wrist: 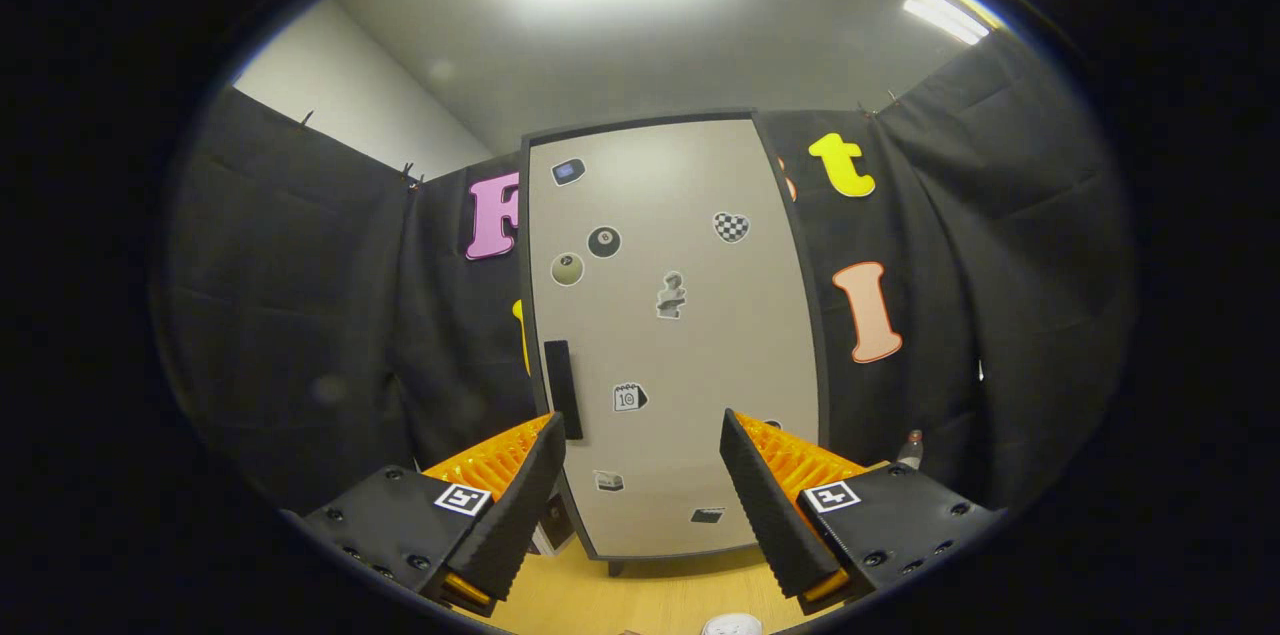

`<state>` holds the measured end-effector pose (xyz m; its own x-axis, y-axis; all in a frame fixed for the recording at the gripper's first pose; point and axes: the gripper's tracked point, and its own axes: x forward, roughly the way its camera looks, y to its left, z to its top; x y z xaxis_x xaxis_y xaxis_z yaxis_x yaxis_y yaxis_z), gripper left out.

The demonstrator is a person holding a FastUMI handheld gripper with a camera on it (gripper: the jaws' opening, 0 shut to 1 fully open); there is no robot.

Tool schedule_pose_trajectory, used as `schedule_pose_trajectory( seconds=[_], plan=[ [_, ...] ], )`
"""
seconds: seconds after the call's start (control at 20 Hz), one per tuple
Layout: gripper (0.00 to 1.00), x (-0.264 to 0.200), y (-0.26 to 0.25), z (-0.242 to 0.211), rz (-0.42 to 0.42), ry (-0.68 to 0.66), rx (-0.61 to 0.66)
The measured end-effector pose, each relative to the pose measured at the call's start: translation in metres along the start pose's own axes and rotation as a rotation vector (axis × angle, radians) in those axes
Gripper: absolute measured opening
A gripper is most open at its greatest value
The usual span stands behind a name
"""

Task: Open the shoe cabinet door, grab the shoes and put them into the shoe cabinet, then close the shoe cabinet door.

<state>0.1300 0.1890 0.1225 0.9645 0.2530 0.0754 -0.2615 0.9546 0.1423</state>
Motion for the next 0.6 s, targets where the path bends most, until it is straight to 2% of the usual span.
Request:
schedule_pose_trajectory(
  seconds=[0.2,0.6],
  plan=[
    [0.97,0.051,0.022,-0.005,0.038,0.018,-0.039],
    [0.98,0.138,0.046,-0.034,0.058,0.077,-0.062]
  ],
)
